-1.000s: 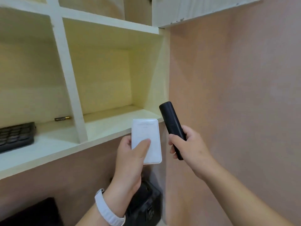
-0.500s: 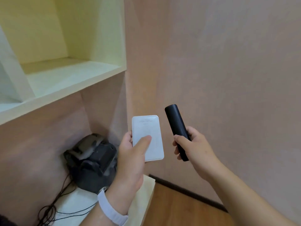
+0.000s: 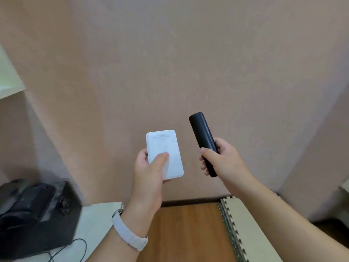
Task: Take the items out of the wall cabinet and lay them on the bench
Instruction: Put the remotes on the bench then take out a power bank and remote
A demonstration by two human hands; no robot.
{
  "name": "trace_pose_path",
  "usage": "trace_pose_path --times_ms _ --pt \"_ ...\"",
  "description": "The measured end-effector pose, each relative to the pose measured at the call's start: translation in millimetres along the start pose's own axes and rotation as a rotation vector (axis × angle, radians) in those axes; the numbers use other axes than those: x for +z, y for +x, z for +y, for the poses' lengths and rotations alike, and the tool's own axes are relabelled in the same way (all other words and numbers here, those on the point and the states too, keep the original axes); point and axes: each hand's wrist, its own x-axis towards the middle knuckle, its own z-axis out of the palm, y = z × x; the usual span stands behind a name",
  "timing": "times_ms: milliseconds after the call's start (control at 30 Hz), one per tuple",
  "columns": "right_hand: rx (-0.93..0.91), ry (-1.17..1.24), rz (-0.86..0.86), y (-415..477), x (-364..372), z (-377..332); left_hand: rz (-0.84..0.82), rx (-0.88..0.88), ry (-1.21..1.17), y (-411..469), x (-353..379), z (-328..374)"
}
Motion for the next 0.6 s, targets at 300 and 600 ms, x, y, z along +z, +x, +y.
trace_pose_path --times_ms 300,600 --pt "0.074 0.041 0.304 -121 -198 26 -0.301 -0.116 0.077 -126 167 -55" --pt "0.087 0.061 0.640 -244 -347 48 -0.689 -0.218 0.145 -237 298 -96"
